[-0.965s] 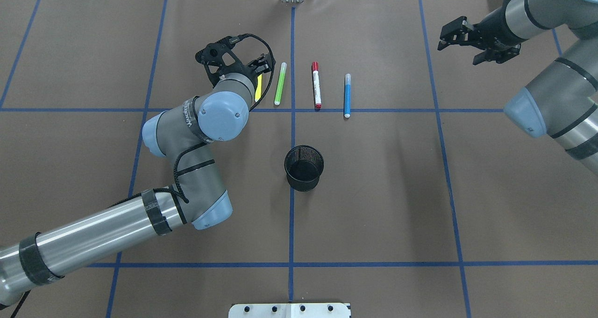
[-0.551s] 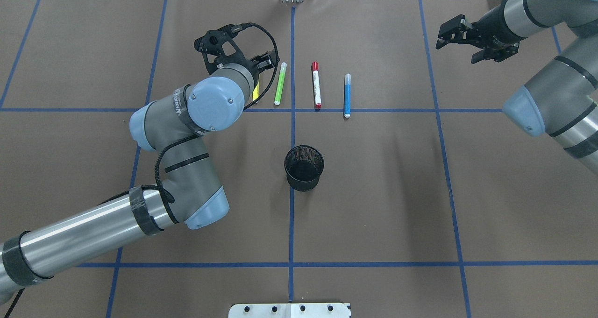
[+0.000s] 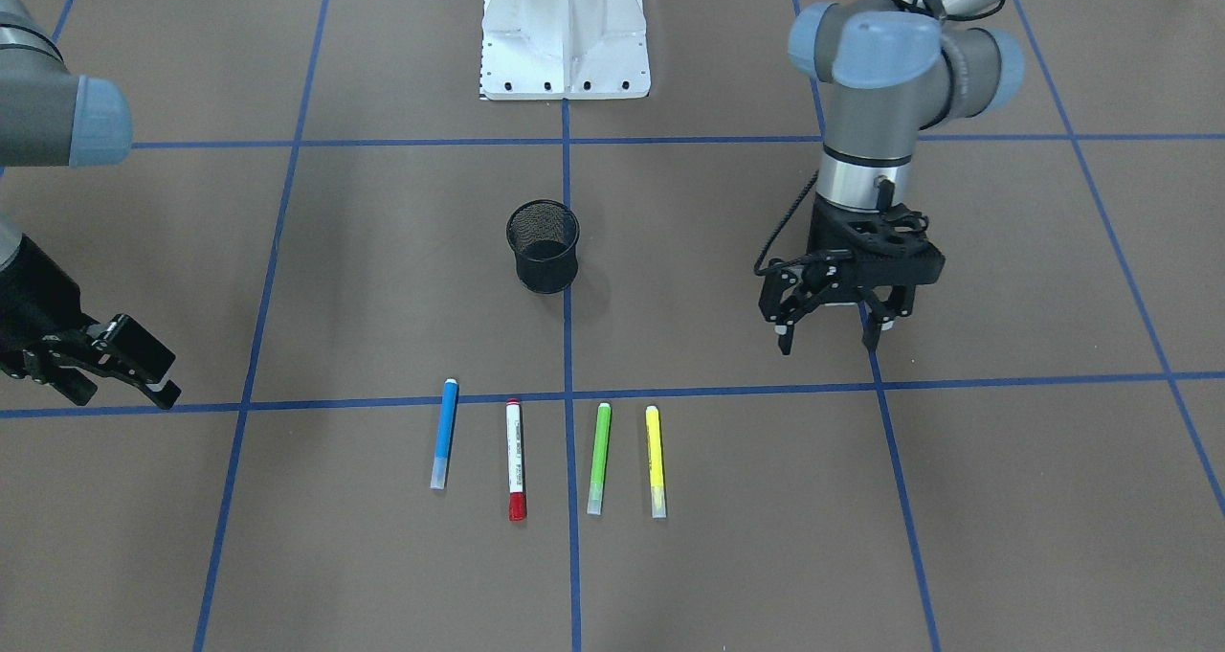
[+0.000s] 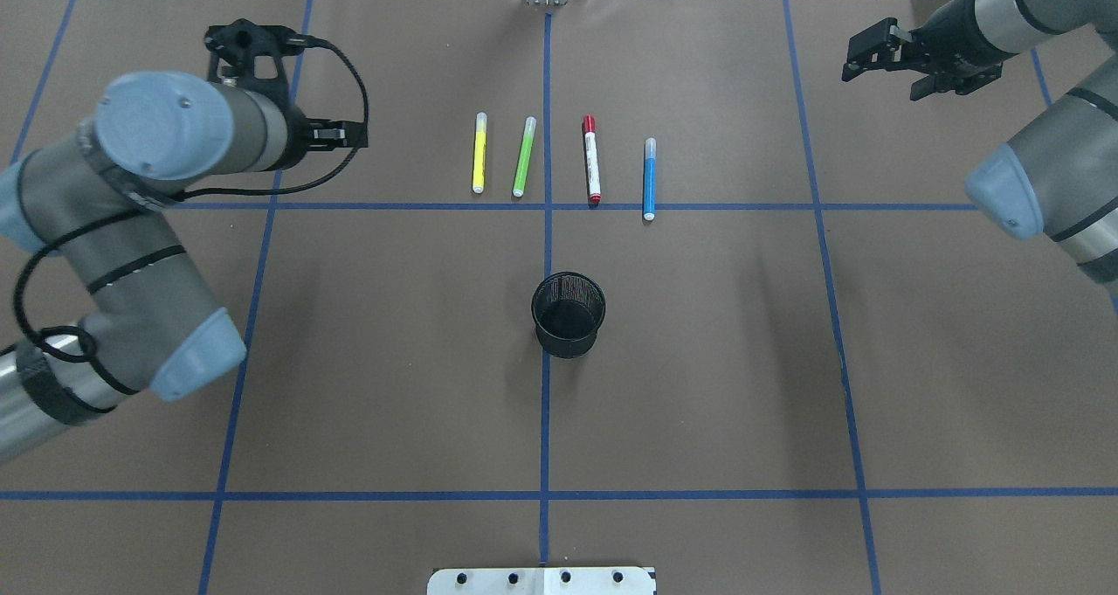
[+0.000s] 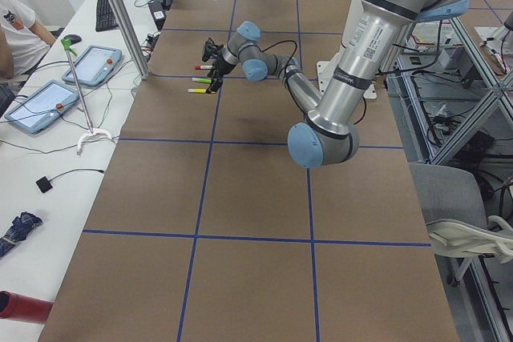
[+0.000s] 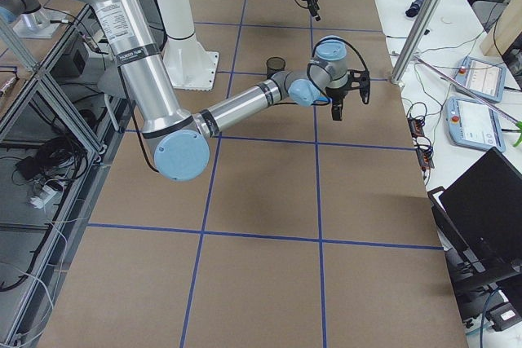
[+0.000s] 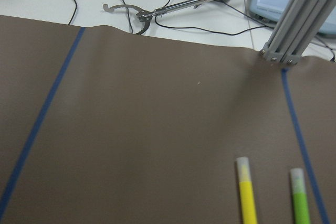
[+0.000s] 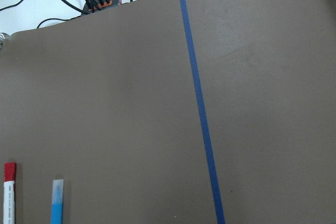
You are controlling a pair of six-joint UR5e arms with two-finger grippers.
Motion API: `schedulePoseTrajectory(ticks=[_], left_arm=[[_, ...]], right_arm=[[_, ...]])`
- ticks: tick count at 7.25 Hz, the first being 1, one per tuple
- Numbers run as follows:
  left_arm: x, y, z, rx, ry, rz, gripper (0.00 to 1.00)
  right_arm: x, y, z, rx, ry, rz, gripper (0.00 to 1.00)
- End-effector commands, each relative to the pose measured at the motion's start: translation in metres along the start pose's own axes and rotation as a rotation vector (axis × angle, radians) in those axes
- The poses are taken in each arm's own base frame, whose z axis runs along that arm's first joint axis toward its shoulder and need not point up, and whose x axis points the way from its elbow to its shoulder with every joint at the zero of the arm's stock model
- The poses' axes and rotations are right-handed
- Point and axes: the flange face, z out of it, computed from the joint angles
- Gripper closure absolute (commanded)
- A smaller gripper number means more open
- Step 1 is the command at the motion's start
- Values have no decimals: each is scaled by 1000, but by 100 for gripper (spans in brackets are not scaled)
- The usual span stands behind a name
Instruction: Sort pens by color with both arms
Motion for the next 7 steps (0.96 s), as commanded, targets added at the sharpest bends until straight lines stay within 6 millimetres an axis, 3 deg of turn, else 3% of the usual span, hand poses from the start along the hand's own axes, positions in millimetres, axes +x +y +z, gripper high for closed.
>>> schedulePoseTrajectory(ticks=[1, 3, 5, 7], left_arm=[[-138, -10, -7, -165, -9, 178, 0], [-234, -24, -22, -330, -24, 200, 0], [-312, -22, -41, -462, 23, 190, 0], [-384, -9, -46, -514, 39, 227, 0]], right_arm=[[59, 3, 6, -26, 62, -149, 1], [130, -8, -9, -108, 168, -311, 1], [189, -25, -42, -236, 207, -397, 1], [243, -22, -60, -298, 211, -380, 1]])
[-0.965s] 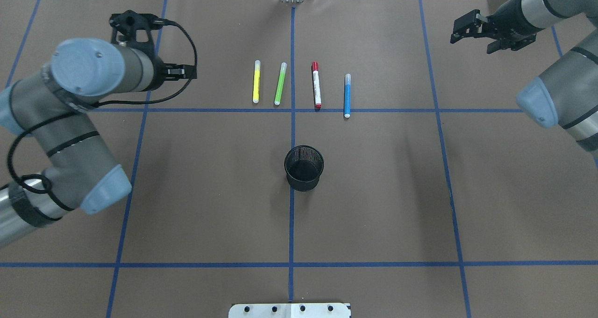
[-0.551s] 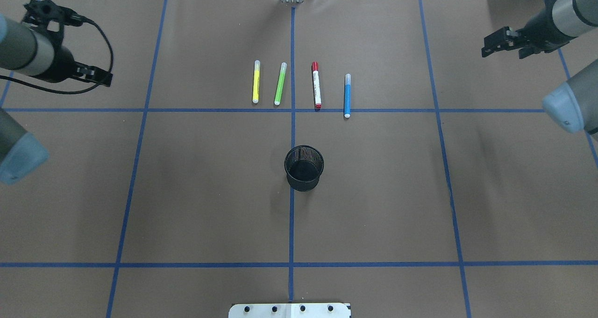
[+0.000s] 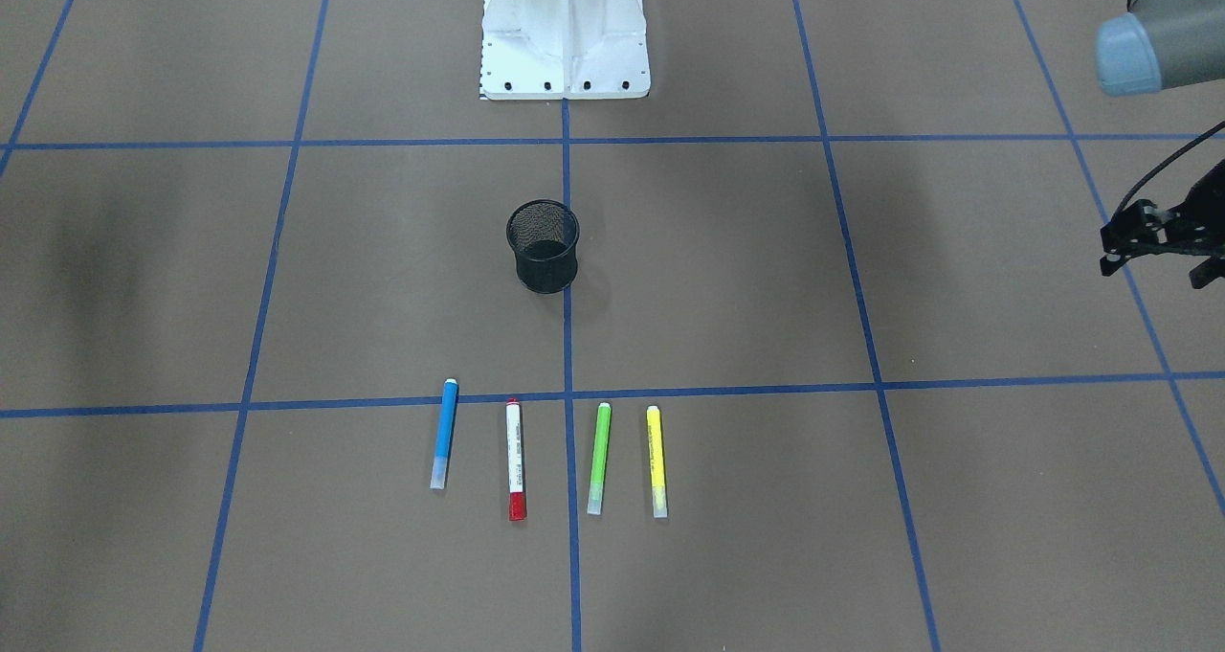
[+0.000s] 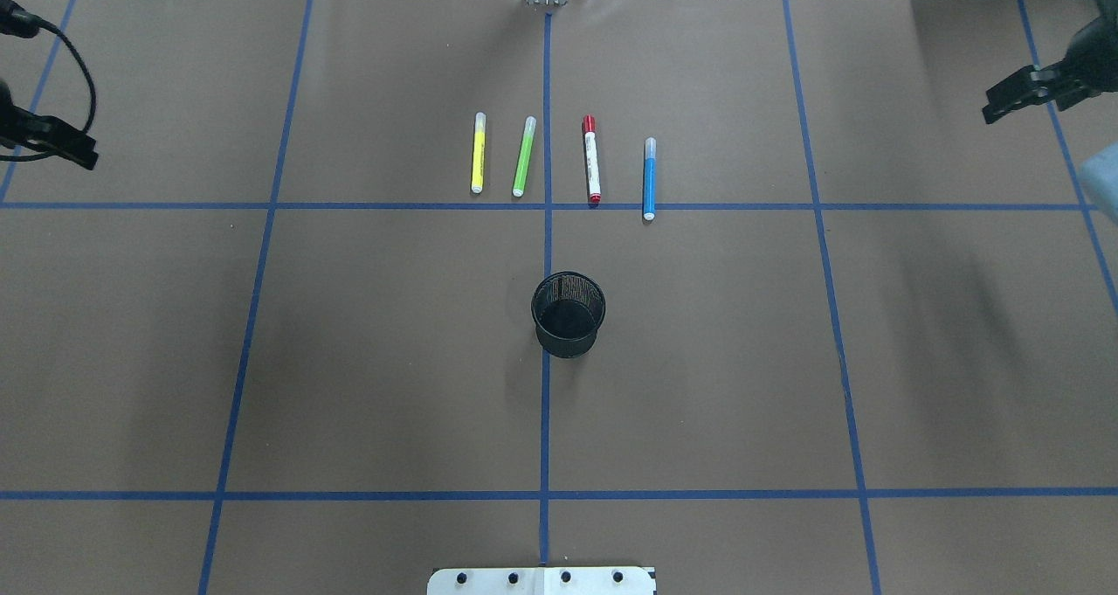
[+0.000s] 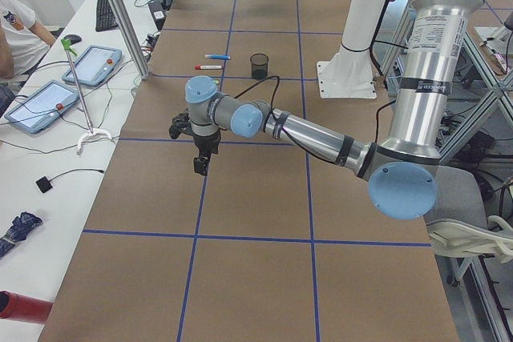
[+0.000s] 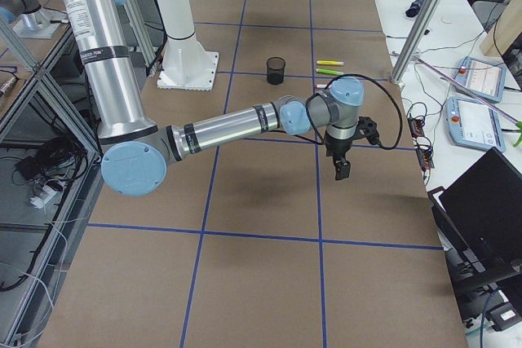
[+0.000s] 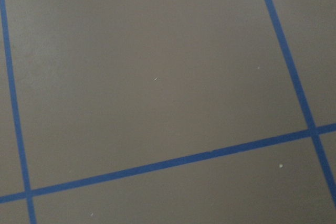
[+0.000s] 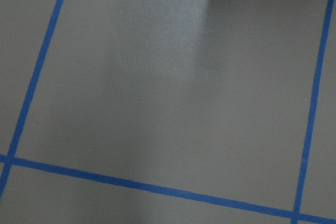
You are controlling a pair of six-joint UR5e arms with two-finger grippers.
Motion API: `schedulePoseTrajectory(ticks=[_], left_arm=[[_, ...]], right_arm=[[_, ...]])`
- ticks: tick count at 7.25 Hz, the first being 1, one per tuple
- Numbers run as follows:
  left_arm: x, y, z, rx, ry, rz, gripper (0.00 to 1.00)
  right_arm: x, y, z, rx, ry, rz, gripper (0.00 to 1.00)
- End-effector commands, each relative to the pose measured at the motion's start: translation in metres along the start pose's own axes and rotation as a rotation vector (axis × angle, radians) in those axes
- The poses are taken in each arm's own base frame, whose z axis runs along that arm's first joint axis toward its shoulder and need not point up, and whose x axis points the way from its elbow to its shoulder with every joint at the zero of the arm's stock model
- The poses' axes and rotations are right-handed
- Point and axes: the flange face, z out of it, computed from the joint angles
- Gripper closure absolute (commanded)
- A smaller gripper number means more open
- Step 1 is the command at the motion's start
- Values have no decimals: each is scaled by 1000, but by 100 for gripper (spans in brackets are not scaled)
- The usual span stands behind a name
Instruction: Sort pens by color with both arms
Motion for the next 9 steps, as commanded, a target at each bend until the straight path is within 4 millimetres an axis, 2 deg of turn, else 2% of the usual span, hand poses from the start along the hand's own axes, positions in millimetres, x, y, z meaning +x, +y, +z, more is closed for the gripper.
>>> schedulePoseTrajectory(ticks=[1, 2, 3, 6, 9], left_arm=[[-54, 29, 9, -48, 33, -6, 0], [-60, 41, 12, -59, 72, -38, 0], [-66, 51, 16, -64, 87, -51, 0], [-75, 57, 12, -55, 107, -74, 0], [-78, 58, 17, -63, 108, -79, 0]], right_arm=[[56, 41, 10, -64, -29, 21, 1], [70, 52, 12, -69, -74, 38, 1], [69, 53, 12, -70, -83, 52, 1], [70, 56, 12, -67, -66, 49, 1], [73, 57, 16, -76, -68, 55, 1]])
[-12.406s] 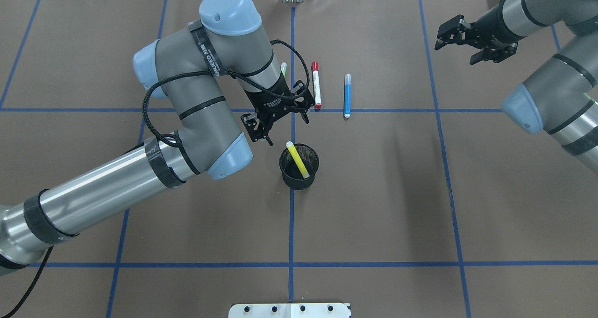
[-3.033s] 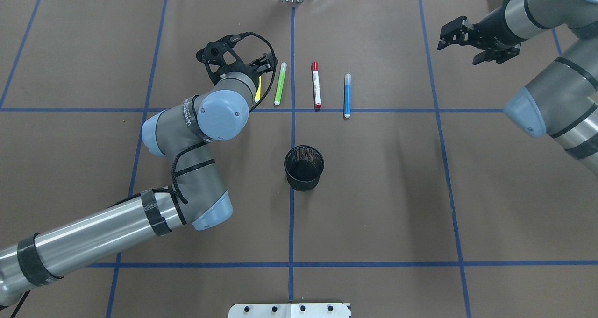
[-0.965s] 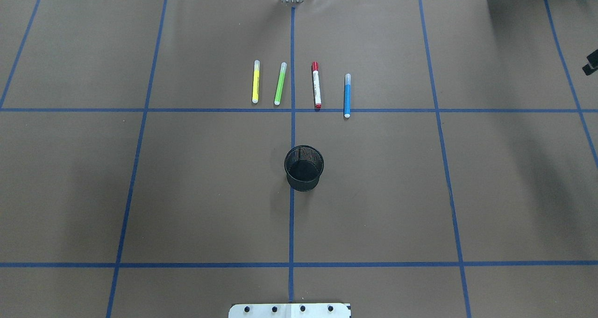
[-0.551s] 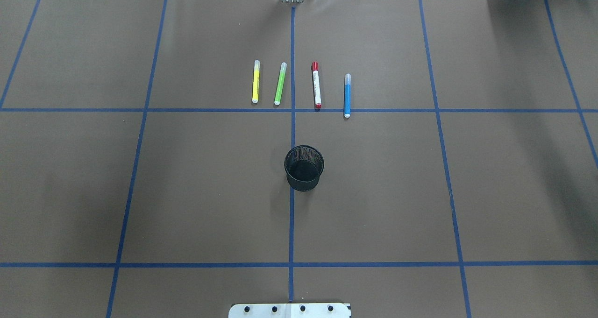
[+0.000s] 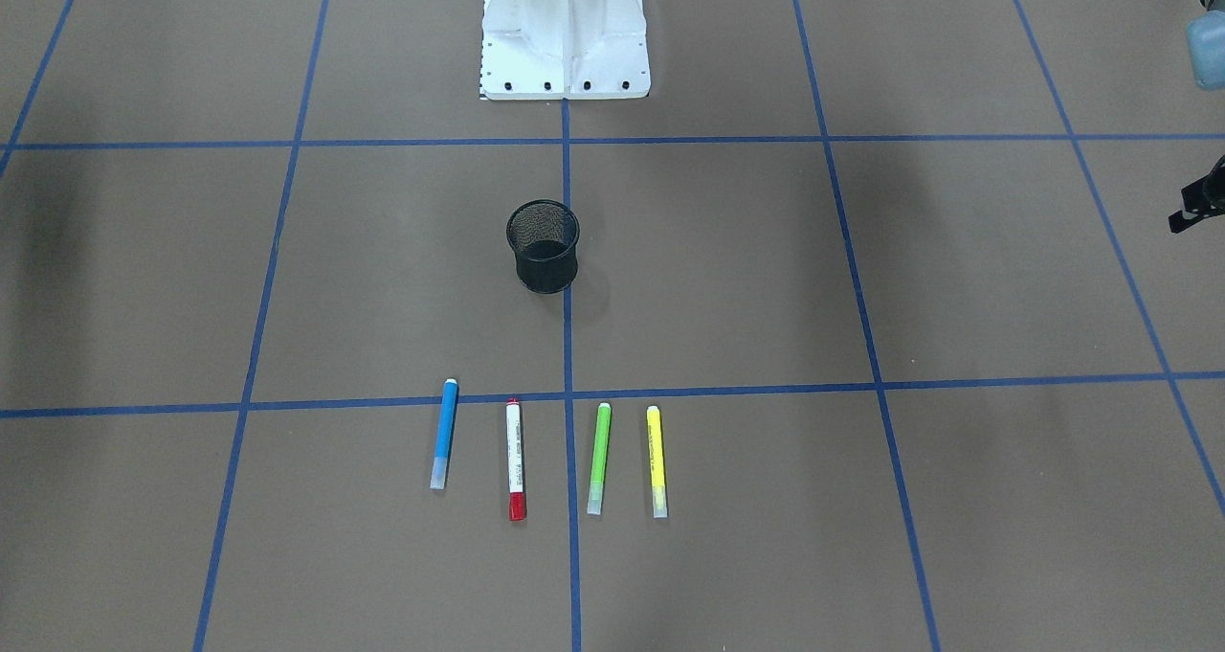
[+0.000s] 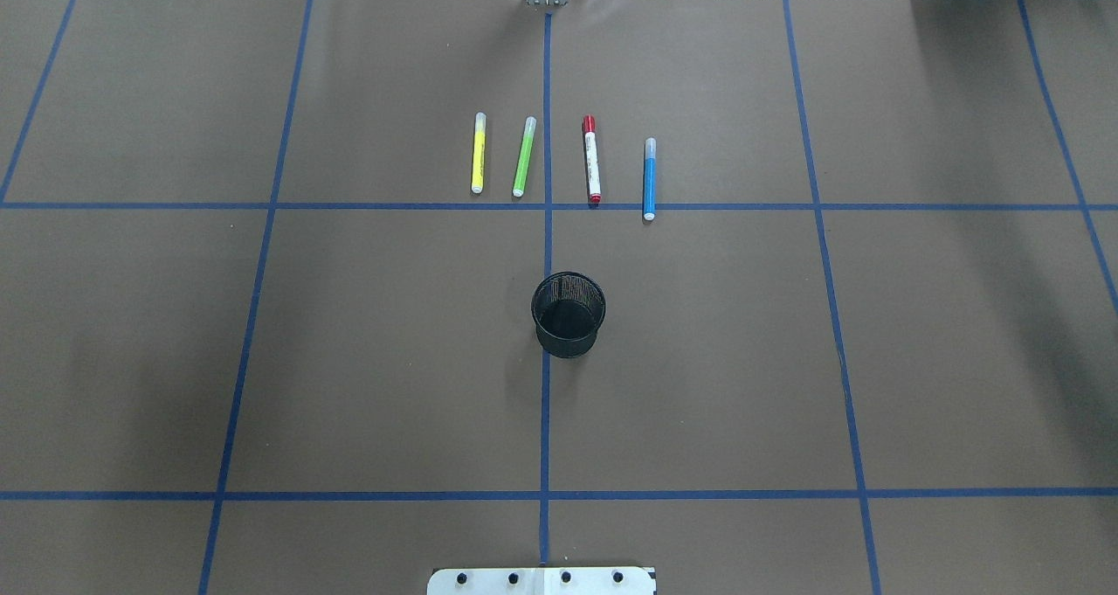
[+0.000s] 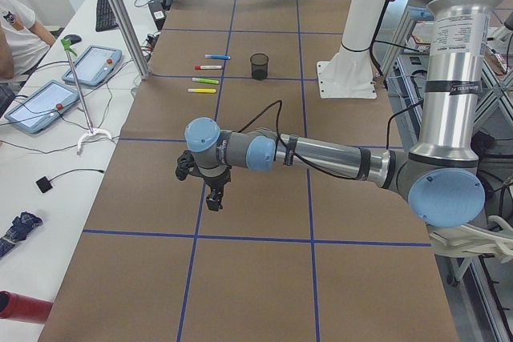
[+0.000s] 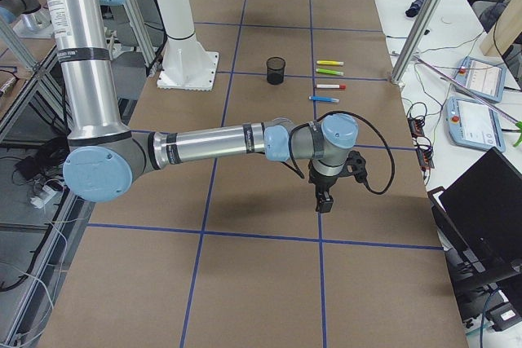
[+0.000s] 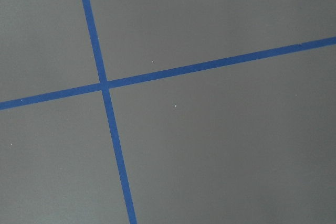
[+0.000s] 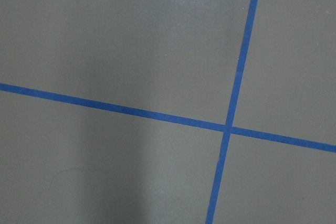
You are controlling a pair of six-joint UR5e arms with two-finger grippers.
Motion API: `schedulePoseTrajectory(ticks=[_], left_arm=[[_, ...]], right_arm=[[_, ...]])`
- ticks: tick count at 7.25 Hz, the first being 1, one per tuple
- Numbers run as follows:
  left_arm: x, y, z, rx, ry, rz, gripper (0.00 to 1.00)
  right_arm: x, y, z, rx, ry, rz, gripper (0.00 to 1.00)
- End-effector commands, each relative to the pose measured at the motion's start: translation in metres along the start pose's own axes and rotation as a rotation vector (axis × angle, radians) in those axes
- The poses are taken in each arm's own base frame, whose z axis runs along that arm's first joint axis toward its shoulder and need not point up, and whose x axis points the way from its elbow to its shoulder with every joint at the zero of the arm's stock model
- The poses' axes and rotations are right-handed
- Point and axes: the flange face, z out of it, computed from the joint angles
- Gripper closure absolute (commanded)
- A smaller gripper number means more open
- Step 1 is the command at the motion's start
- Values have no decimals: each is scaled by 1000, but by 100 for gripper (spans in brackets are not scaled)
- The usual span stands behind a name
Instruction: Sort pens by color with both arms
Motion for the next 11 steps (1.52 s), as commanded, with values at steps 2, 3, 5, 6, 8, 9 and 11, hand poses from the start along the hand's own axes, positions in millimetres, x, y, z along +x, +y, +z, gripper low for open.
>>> schedulePoseTrajectory(ticks=[2, 3, 5, 6, 8, 9, 11], left_arm=[[6, 0, -10, 22, -2, 12, 0], [11, -1, -20, 41, -1, 21, 0], [8, 6, -20, 39, 1, 11, 0], [4, 13, -26, 51, -2, 4, 0], [-3, 14, -20, 38, -3, -12, 0], [-3, 14, -19, 36, -3, -13, 0], [-6, 15, -19, 35, -4, -18, 0]], right_arm=[[1, 5, 3, -4, -2, 1, 1], [1, 11, 3, -2, -4, -1, 1], [4, 11, 7, -9, -1, 6, 1], [4, 15, 6, -8, -4, 8, 1], [4, 17, 6, -8, -2, 13, 1], [-3, 15, -1, 6, 0, 40, 1], [1, 29, 3, -2, -1, 82, 1]])
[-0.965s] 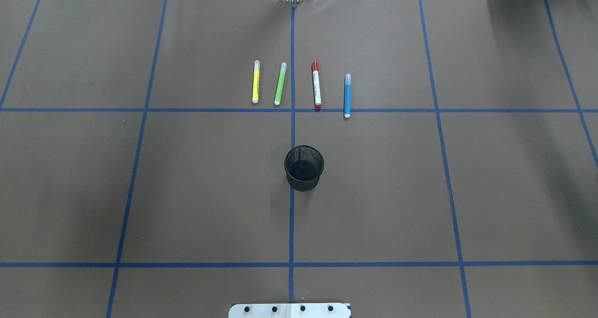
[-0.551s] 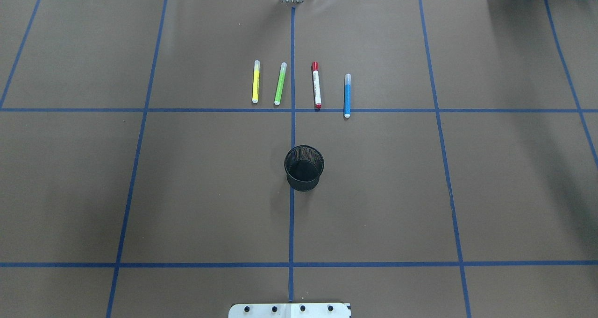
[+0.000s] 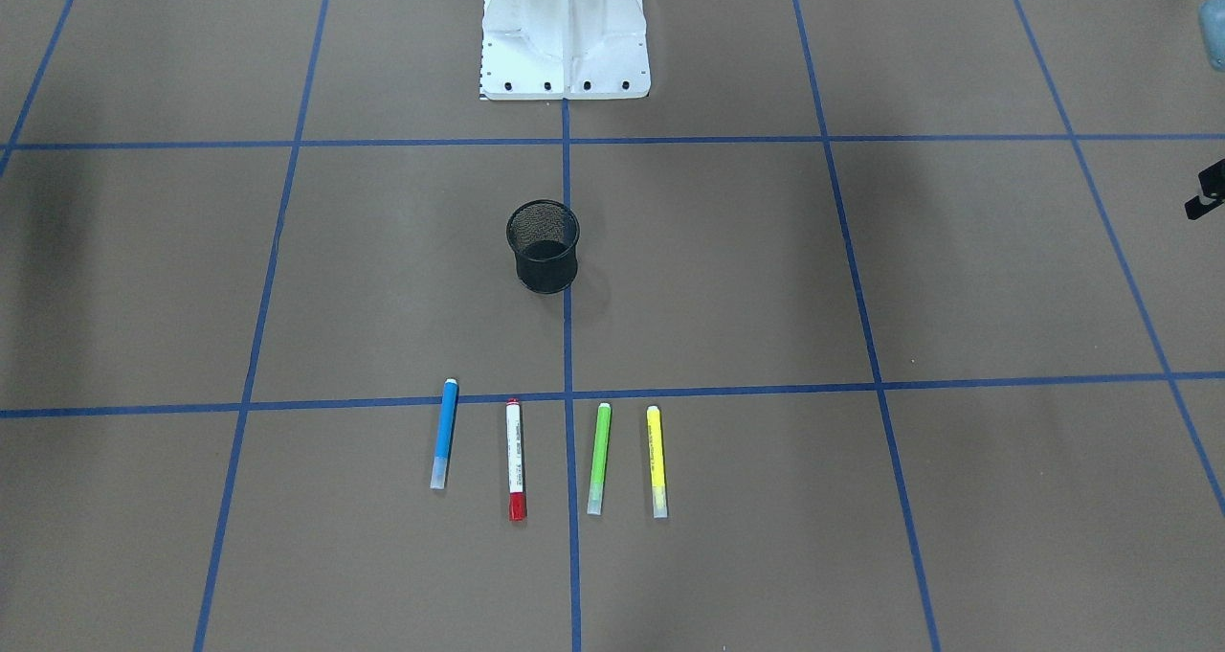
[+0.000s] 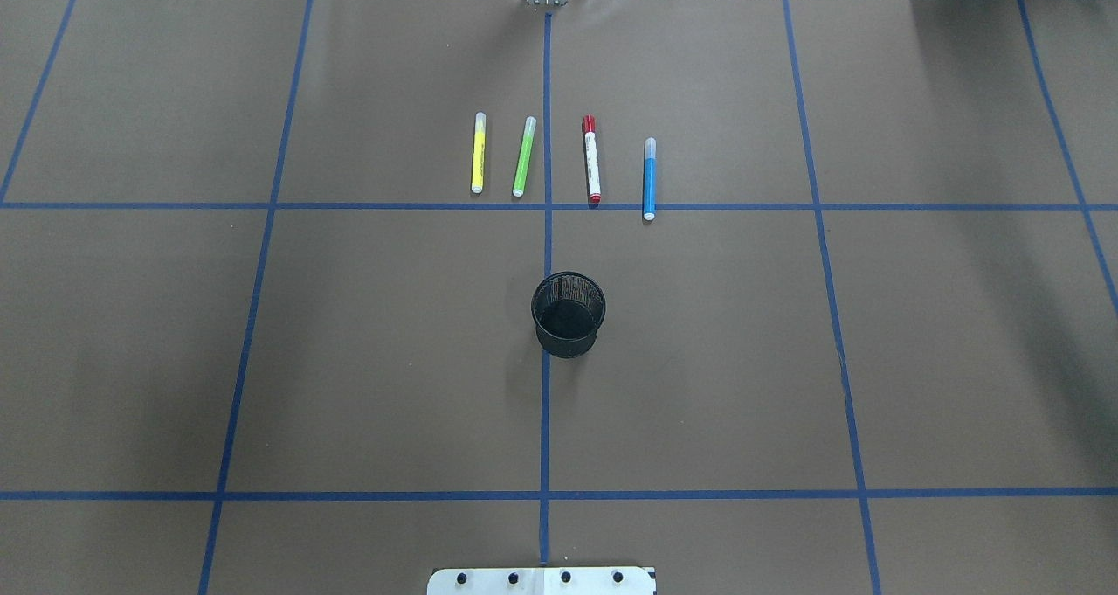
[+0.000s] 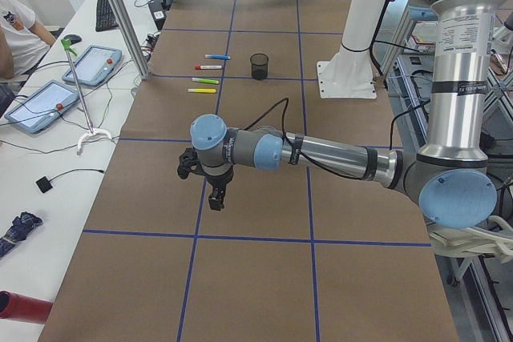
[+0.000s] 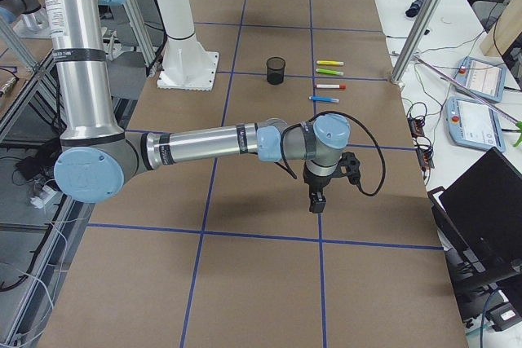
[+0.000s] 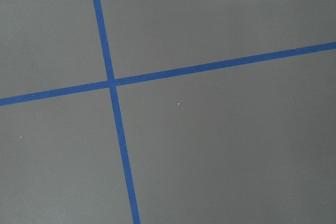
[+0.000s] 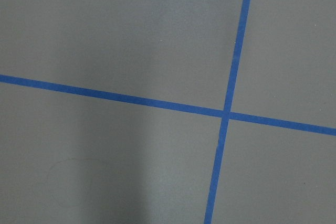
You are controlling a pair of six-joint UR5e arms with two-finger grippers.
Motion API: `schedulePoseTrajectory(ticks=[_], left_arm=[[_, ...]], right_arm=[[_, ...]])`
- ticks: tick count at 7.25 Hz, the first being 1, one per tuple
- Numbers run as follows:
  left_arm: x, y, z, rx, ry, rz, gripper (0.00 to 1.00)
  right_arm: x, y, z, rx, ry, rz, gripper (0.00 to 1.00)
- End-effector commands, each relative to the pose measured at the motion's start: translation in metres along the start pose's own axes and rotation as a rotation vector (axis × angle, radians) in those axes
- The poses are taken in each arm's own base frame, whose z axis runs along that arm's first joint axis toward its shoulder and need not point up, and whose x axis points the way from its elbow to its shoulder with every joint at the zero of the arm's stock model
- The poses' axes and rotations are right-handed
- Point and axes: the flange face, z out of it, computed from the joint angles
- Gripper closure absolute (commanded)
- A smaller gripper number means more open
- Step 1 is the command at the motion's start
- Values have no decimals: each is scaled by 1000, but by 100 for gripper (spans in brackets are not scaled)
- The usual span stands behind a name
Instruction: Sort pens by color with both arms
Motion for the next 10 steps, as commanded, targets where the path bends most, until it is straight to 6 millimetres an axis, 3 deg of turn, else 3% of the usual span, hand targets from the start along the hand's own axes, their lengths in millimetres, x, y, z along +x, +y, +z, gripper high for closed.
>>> schedulePoseTrajectory(ticks=[1, 3, 7, 10], left_arm=[[-9, 2, -8, 16, -3, -16, 0], [-12, 3, -9, 17, -7, -26, 0], [-3, -5, -17, 37, -2, -26, 0], [-5, 7, -16, 31, -6, -34, 0]], right_arm=[[9, 18, 8, -16, 0, 28, 1], [9, 30, 8, -17, 0, 29, 1], [3, 33, 3, -10, -18, 23, 1], [6, 33, 6, -16, -20, 29, 1]])
